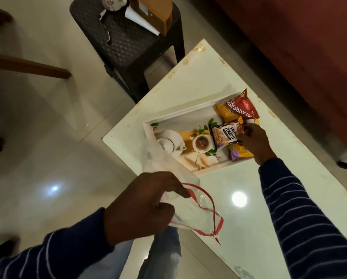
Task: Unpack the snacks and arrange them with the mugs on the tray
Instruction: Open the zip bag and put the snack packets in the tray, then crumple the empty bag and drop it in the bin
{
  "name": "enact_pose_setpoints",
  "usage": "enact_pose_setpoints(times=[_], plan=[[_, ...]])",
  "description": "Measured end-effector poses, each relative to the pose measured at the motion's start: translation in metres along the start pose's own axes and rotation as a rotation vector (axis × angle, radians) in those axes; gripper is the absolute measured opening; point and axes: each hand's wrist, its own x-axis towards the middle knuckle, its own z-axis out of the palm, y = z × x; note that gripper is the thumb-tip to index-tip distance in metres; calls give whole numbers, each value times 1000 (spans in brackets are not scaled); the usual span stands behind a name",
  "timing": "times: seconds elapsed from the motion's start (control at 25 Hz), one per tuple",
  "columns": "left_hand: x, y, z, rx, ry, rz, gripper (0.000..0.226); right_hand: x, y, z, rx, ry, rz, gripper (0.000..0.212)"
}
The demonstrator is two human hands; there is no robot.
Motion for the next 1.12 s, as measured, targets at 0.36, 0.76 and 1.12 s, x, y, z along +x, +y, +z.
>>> enact_pose_setpoints(times=[0.36, 0.76, 1.12], plan=[[1, 55, -11, 44, -101, -42, 70, -185, -14, -43, 164, 144, -169, 49], [-72, 210, -51, 171, -83, 394, 37, -394, -103, -112, -446, 253, -435, 118], [-96, 292, -96, -133, 396, 516, 91, -474, -204, -227, 376, 400, -564, 21]])
